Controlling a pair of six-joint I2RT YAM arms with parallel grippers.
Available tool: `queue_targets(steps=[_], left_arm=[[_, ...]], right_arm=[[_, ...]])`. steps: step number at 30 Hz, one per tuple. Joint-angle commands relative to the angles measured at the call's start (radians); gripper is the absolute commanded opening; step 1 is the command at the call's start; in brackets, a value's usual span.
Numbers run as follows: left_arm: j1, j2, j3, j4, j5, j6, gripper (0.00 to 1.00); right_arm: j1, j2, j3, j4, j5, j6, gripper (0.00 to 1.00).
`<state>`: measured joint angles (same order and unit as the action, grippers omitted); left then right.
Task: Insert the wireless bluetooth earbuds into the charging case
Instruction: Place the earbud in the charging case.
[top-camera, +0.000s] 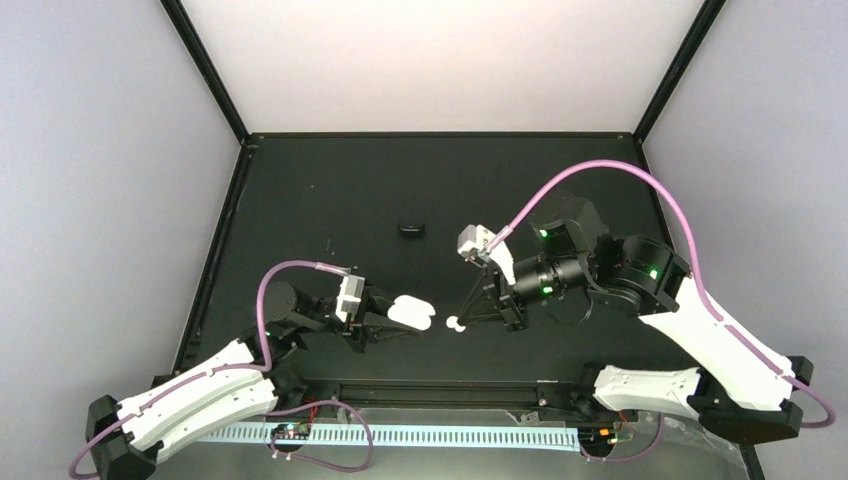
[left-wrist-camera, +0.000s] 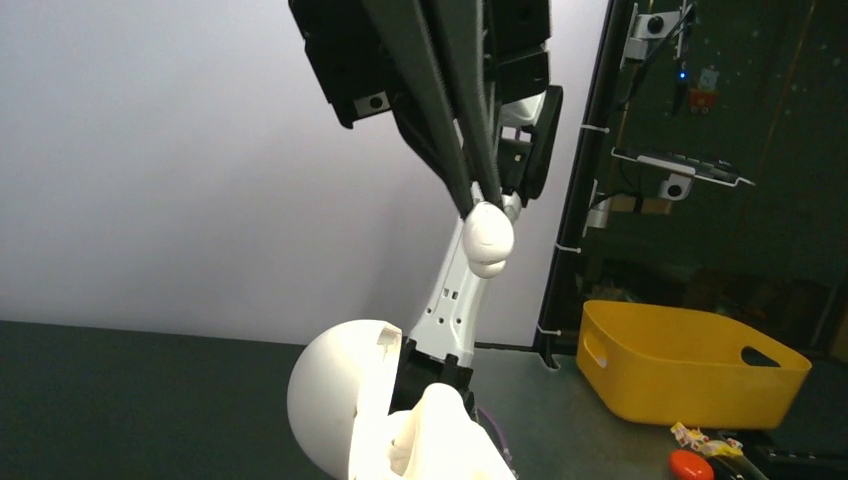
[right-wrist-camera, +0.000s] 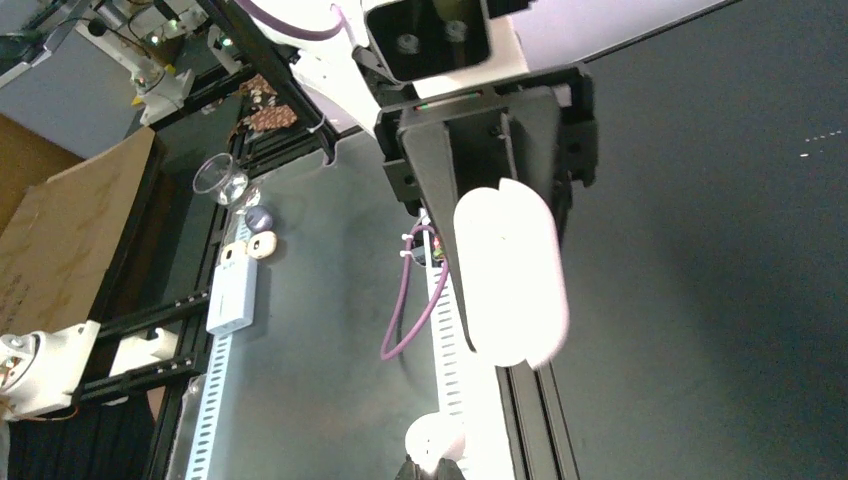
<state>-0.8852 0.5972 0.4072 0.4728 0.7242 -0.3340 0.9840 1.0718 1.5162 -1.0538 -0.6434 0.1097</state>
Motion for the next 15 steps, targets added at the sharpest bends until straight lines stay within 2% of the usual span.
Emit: queue_targets(steps=[1, 15], left_arm=[[-0.005, 0.031, 0.041, 0.074, 0.038, -0.010, 0.02], [-0.006, 0.046, 0.042, 0.081, -0.010, -0.025, 0.02]], right_arm=[[0.065, 0.037, 0.048, -0.002, 0.102, 0.039, 0.01], [0.124, 0.087, 0.036, 0.101, 0.260, 0.077, 0.01]])
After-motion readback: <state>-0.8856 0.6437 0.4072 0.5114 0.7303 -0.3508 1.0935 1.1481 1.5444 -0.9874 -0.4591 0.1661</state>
